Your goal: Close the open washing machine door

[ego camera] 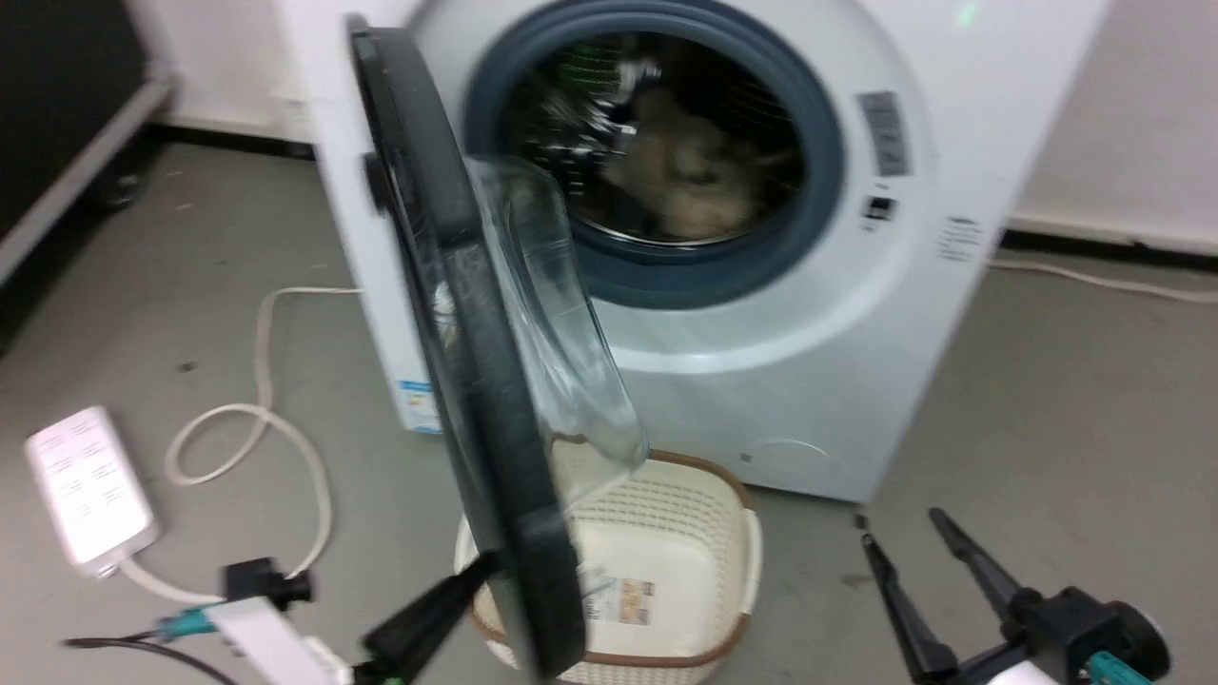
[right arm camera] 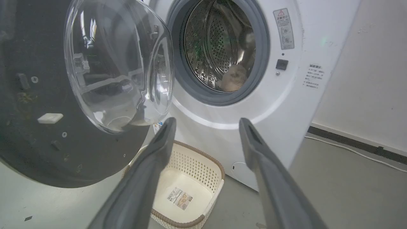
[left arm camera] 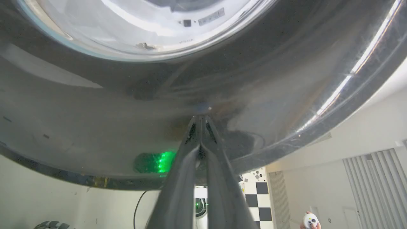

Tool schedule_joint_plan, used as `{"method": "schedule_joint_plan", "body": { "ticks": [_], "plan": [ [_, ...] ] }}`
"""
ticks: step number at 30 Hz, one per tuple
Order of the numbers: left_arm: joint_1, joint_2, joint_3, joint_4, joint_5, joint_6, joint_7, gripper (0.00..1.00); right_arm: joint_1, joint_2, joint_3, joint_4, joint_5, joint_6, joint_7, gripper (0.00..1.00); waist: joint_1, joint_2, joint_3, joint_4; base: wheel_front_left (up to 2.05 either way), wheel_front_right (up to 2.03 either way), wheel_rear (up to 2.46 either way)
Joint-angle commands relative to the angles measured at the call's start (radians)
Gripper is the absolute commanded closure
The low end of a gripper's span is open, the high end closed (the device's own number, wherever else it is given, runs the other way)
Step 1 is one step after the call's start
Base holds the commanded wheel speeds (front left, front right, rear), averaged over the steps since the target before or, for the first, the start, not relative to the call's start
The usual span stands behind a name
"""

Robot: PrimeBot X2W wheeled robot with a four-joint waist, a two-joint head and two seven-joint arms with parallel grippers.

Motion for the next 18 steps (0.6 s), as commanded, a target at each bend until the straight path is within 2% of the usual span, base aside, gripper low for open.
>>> {"method": "schedule_joint_plan", "body": {
  "ticks": [1, 5, 6, 12, 18],
  "plan": [
    [0.007, -0.004, -0.06, 0.002, -0.036, -0.023, -0.045, 1.0, 0.014, -0.015, -0.012, -0.005, -0.004, 0.001, -0.004, 0.0, 0.0001, 0.0, 0.024, -0.085, 0.0, 0.0, 0.0],
    [-0.011, -0.004, -0.172, 0.022, -0.088, -0.061, -0.161, 1.0, 0.011, -0.032, -0.02, -0.013, 0.0, 0.001, -0.004, 0.0, 0.0001, 0.0, 0.058, -0.175, 0.0, 0.0, 0.0],
    [-0.051, -0.005, -0.221, 0.055, -0.1, -0.083, -0.246, 1.0, -0.002, -0.039, -0.021, -0.022, 0.006, 0.001, -0.004, 0.0, 0.0001, 0.0, 0.088, -0.247, 0.0, 0.0, 0.0],
    [-0.205, -0.005, -0.246, 0.174, -0.124, -0.095, -0.477, 1.0, -0.034, -0.041, -0.022, -0.033, 0.022, 0.001, -0.004, 0.0, 0.0001, 0.0, 0.158, -0.383, 0.0, 0.0, 0.0],
    [-0.407, -0.005, -0.257, 0.31, -0.111, -0.107, -0.688, 1.0, -0.057, -0.025, -0.02, -0.034, 0.037, 0.001, -0.004, 0.0, 0.0001, 0.0, 0.228, -0.474, 0.0, 0.0, 0.0]
  ]
}}
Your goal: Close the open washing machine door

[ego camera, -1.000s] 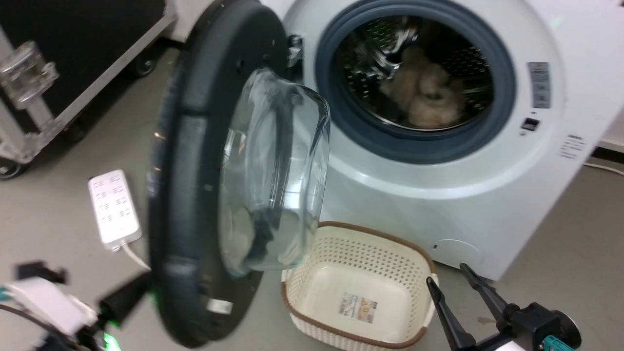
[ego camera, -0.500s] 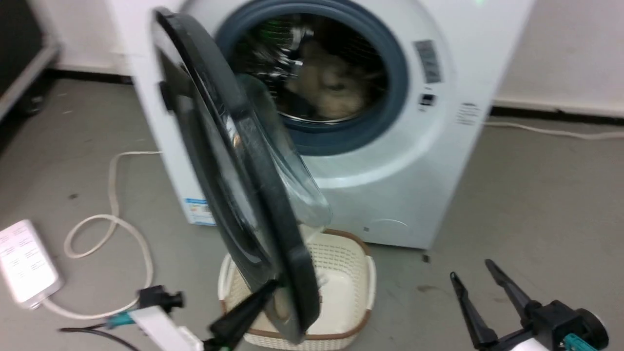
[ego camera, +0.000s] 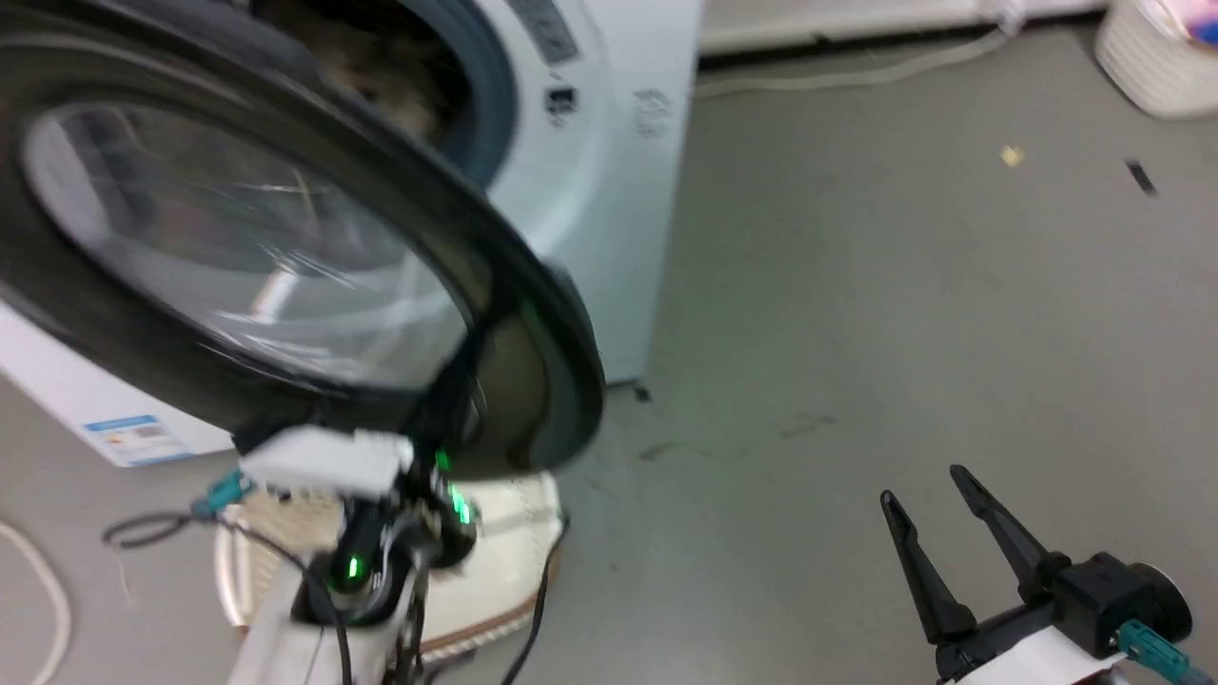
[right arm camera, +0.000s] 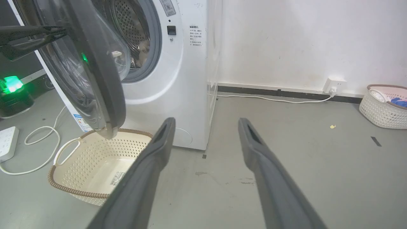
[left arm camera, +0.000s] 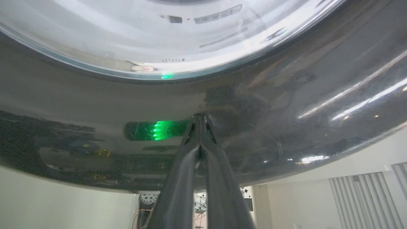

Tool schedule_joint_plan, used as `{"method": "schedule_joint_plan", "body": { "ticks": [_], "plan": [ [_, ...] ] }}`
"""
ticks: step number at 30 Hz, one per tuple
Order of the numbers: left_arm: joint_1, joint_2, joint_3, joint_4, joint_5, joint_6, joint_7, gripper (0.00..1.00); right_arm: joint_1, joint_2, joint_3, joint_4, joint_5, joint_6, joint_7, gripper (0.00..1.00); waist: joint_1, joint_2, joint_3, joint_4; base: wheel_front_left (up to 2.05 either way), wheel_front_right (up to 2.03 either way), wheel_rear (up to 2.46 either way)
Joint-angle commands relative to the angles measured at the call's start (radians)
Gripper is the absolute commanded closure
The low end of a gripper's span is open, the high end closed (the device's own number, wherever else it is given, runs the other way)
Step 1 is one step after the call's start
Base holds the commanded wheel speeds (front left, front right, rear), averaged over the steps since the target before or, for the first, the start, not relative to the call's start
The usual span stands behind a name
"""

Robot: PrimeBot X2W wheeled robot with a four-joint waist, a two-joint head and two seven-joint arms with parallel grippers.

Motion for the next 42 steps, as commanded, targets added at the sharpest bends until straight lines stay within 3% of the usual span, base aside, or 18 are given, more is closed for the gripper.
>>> {"method": "schedule_joint_plan", "body": {
  "ticks": [1, 5, 10, 16, 17, 18, 22, 27, 33, 36, 42],
  "plan": [
    [-0.07, 0.001, -0.004, 0.045, 0.006, -0.008, -0.056, 1.0, -0.02, 0.009, 0.001, -0.001, 0.009, 0.001, -0.004, 0.0, -0.0001, -0.0001, 0.08, -0.081, 0.0, 0.0, 0.0],
    [-0.199, 0.001, -0.005, 0.151, 0.009, -0.014, -0.153, 1.0, -0.04, 0.015, 0.008, 0.0, 0.015, 0.001, -0.004, 0.0, -0.0001, -0.0001, 0.113, -0.107, 0.0, 0.0, 0.0],
    [-0.296, 0.001, -0.029, 0.247, 0.027, -0.021, -0.2, 1.0, -0.061, 0.02, 0.005, 0.006, 0.018, 0.001, -0.004, 0.0, -0.0001, -0.0001, 0.124, -0.111, 0.0, 0.0, 0.0],
    [-0.288, 0.001, -0.045, 0.227, 0.062, -0.023, -0.213, 0.97, -0.061, 0.024, 0.0, 0.005, 0.013, 0.001, -0.004, 0.0, -0.0001, -0.0001, 0.094, -0.08, 0.0, 0.0, 0.0],
    [-0.272, 0.002, -0.048, 0.207, 0.072, -0.023, -0.217, 0.6, -0.057, 0.023, -0.001, 0.004, 0.013, 0.001, -0.004, 0.0, -0.0001, -0.0001, 0.084, -0.07, 0.0, 0.0, 0.0],
    [-0.252, 0.004, -0.053, 0.186, 0.083, -0.023, -0.22, 0.02, -0.052, 0.022, -0.002, 0.005, 0.014, 0.001, -0.004, 0.0, -0.0001, -0.0001, 0.073, -0.058, 0.0, 0.0, 0.0],
    [-0.146, 0.04, -0.092, 0.085, 0.158, -0.024, -0.235, 0.0, -0.029, 0.014, -0.003, 0.012, 0.012, 0.001, -0.004, 0.0, -0.0001, -0.0001, 0.022, 0.0, 0.0, 0.0, 0.0],
    [0.001, 0.132, -0.175, -0.051, 0.339, -0.024, -0.333, 0.0, 0.005, 0.005, -0.015, 0.008, 0.01, 0.001, -0.004, 0.0, -0.0001, -0.0001, -0.042, 0.095, 0.0, 0.0, 0.0],
    [0.14, 0.273, -0.216, -0.125, 0.683, -0.014, -0.439, 0.0, 0.036, -0.01, -0.012, 0.01, 0.005, 0.001, -0.004, 0.0, -0.0001, -0.0001, -0.097, 0.206, 0.0, 0.0, 0.0],
    [0.192, 0.282, -0.149, -0.164, 0.871, 0.032, -0.445, 0.0, 0.043, -0.014, -0.013, 0.009, 0.004, 0.001, -0.004, 0.0, -0.0001, -0.0001, -0.117, 0.251, 0.0, 0.0, 0.0],
    [0.332, 0.232, -0.022, -0.25, 1.232, 0.115, -0.446, 0.0, 0.053, 0.001, -0.003, 0.008, 0.02, 0.001, -0.004, 0.0, -0.0001, -0.0001, -0.135, 0.308, 0.0, 0.0, 0.0]
  ]
}}
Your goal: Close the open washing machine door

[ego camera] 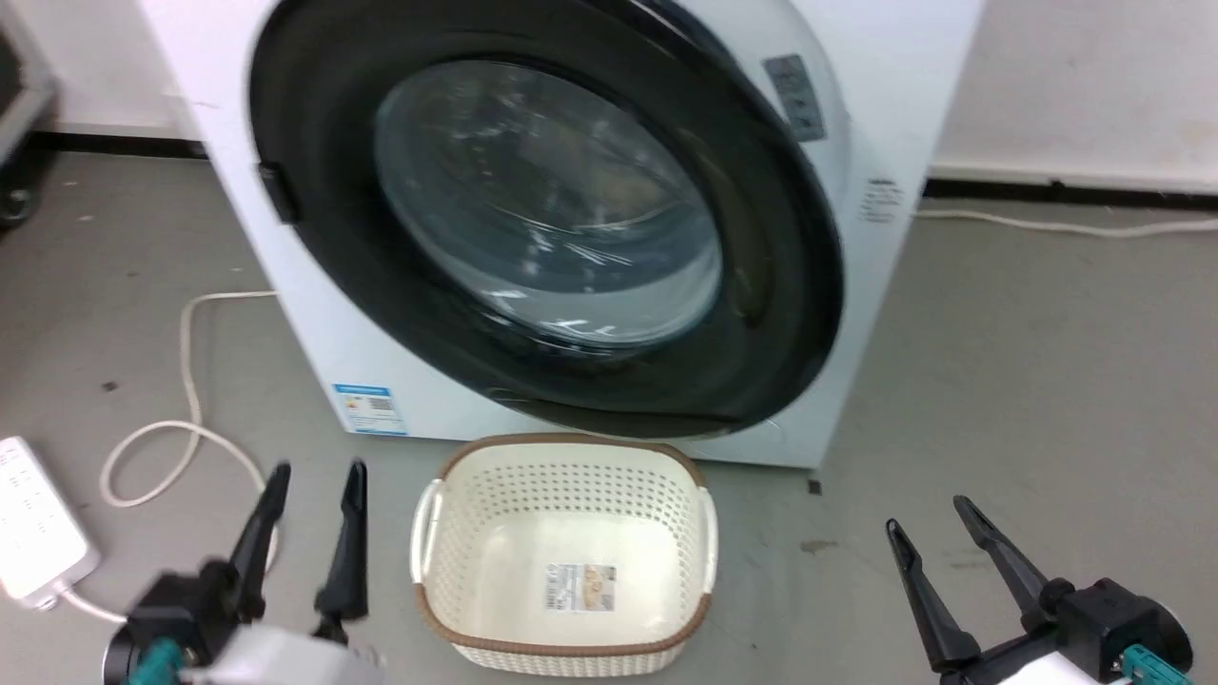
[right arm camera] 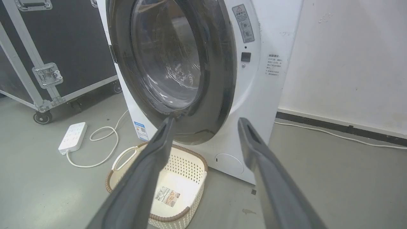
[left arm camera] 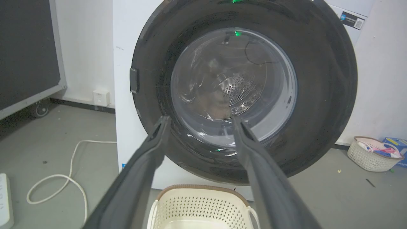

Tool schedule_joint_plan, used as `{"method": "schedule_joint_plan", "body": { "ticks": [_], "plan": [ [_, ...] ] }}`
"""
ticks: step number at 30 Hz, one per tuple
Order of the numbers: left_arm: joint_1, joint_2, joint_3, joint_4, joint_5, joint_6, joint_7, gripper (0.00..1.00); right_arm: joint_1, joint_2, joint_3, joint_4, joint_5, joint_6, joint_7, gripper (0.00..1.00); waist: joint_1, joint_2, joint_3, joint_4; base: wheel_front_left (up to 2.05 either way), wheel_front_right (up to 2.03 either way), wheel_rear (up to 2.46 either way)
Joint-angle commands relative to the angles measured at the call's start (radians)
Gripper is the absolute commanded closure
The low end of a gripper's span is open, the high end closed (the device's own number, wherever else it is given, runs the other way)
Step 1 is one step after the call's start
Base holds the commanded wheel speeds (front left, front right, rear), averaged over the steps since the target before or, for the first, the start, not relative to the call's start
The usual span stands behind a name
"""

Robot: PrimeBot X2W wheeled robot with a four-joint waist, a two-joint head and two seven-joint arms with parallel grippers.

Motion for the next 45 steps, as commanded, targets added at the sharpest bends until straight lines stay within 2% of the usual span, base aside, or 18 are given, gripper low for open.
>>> {"method": "schedule_joint_plan", "body": {
  "ticks": [1, 5, 10, 11, 12, 13, 23, 28, 32, 40, 45],
  "plan": [
    [0.034, -0.014, 0.008, -0.015, 0.055, 0.012, -0.005, 0.0, 0.015, 0.011, 0.001, -0.002, 0.018, 0.001, -0.004, 0.0, 0.0002, 0.0, -0.02, 0.032, 0.0, 0.0, 0.0],
    [0.097, -0.028, 0.02, -0.035, 0.192, 0.03, -0.005, 0.0, 0.022, 0.01, 0.009, -0.004, 0.022, 0.001, -0.004, 0.0, 0.0002, 0.0, -0.025, 0.06, 0.0, 0.0, 0.0],
    [0.127, -0.048, 0.011, -0.039, 0.272, 0.02, -0.005, 0.0, 0.023, 0.004, 0.028, 0.01, 0.036, 0.001, -0.004, 0.0, 0.0002, 0.0, -0.019, 0.092, 0.0, 0.0, 0.0],
    [0.126, -0.053, 0.01, -0.042, 0.281, 0.016, -0.005, 0.0, 0.019, -0.001, 0.04, 0.013, 0.042, 0.001, -0.004, 0.05, 0.0002, 0.0, -0.014, 0.098, 0.0, 0.0, 0.0],
    [0.124, -0.058, 0.01, -0.045, 0.289, 0.013, -0.005, 0.0, 0.01, -0.009, 0.051, 0.012, 0.047, 0.001, -0.004, 0.62, 0.0002, 0.0, -0.007, 0.105, 0.0, 0.0, 0.0],
    [0.121, -0.066, 0.01, -0.047, 0.294, 0.01, -0.005, 0.0, -0.002, -0.02, 0.064, 0.008, 0.052, 0.001, -0.004, 1.0, 0.0002, 0.0, 0.002, 0.112, 0.0, 0.0, 0.0],
    [0.051, -0.129, -0.001, -0.052, 0.341, -0.009, -0.005, 0.0, -0.272, -0.21, 0.18, -0.009, 0.193, 0.001, 0.065, 1.0, 0.0002, 0.0, 0.137, 0.208, 0.0, 0.0, 0.0],
    [0.013, -0.17, -0.012, -0.059, 0.355, -0.016, -0.005, 0.0, -0.438, -0.308, 0.235, 0.037, 0.278, 0.001, 0.113, 1.0, 0.0002, 0.0, 0.208, 0.258, 0.0, 0.0, 0.0],
    [-0.012, -0.193, -0.02, -0.06, 0.364, -0.02, -0.005, 0.0, -0.553, -0.366, 0.246, 0.121, 0.34, 0.001, 0.143, 1.0, 0.0002, 0.0, 0.249, 0.291, 0.0, 0.0, 0.0],
    [-0.036, -0.22, -0.026, -0.069, 0.367, -0.019, -0.005, 0.0, -0.725, -0.422, 0.204, 0.31, 0.388, 0.001, 0.17, 1.0, 0.0002, 0.0, 0.295, 0.334, 0.0, 0.0, 0.0],
    [-0.042, -0.228, -0.032, -0.072, 0.371, -0.017, -0.005, 0.0, -0.825, -0.425, 0.156, 0.427, 0.389, 0.001, 0.18, 1.0, 0.0002, 0.0, 0.312, 0.343, 0.0, 0.0, 0.0]
  ]
}}
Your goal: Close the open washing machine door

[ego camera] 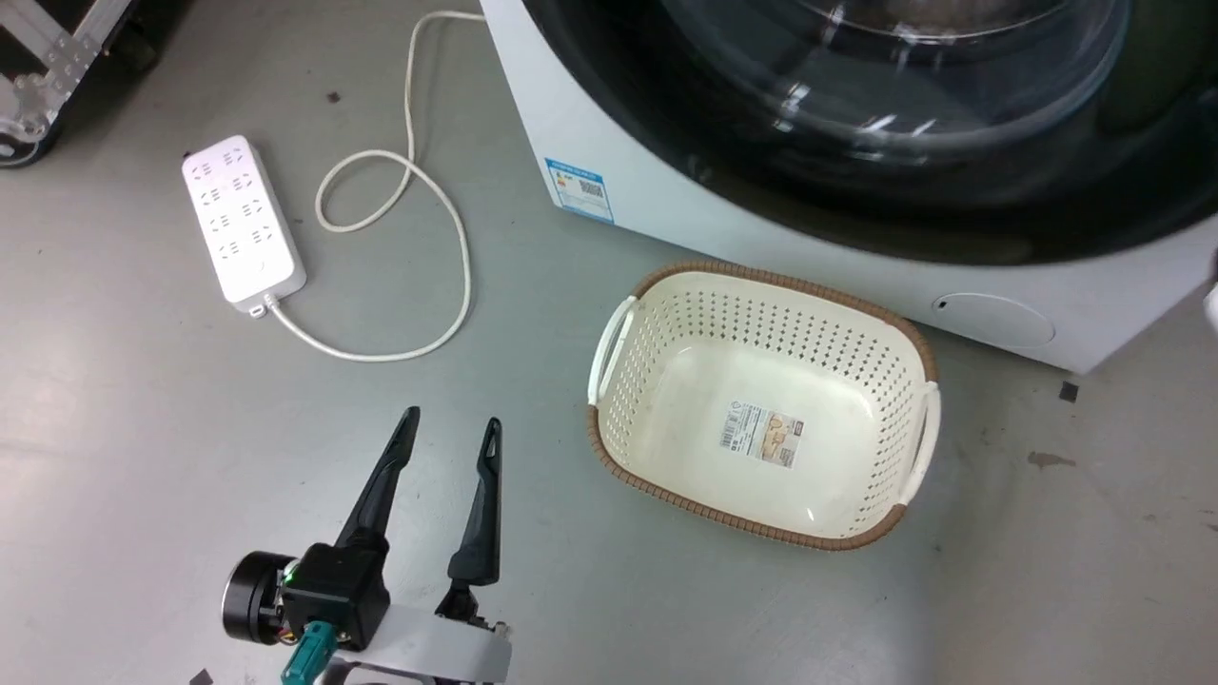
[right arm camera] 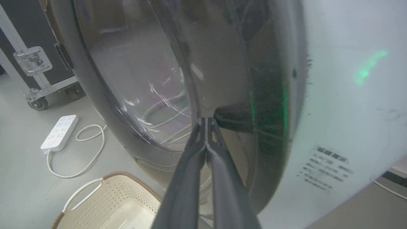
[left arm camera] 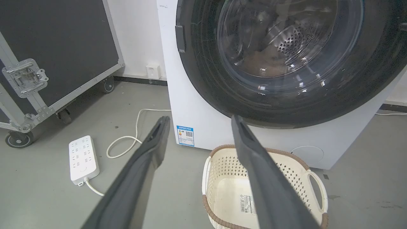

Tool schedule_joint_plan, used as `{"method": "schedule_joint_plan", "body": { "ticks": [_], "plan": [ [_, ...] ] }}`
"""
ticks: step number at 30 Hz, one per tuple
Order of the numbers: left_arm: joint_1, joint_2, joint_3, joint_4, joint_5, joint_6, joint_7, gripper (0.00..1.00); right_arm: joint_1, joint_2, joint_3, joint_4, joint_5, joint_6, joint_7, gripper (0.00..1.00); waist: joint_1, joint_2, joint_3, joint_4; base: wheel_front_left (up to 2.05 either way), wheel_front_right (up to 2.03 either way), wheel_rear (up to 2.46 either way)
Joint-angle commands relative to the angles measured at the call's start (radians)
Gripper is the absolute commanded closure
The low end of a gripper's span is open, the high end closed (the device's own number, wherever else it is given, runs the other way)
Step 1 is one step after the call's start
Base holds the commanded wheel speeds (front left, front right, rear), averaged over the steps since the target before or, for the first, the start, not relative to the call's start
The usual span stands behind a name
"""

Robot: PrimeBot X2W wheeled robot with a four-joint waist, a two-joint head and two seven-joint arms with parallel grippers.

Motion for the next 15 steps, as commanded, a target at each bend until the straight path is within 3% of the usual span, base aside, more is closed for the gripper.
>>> {"method": "schedule_joint_plan", "body": {
  "ticks": [1, 15],
  "plan": [
    [-0.017, -0.006, -0.001, -0.005, 0.005, 0.0, -0.005, 0.0, -0.048, -0.007, -0.02, 0.04, -0.005, -0.002, 0.004, 1.0, -0.0002, -0.0001, 0.007, 0.004, 0.0, 0.0, 0.0],
    [-0.039, -0.012, -0.001, 0.01, 0.005, 0.001, -0.005, 0.0, -0.136, 0.053, -0.03, 0.202, -0.004, -0.002, -0.042, 1.0, -0.0002, -0.0001, -0.02, -0.023, 0.0, 0.0, 0.0]
  ]
}}
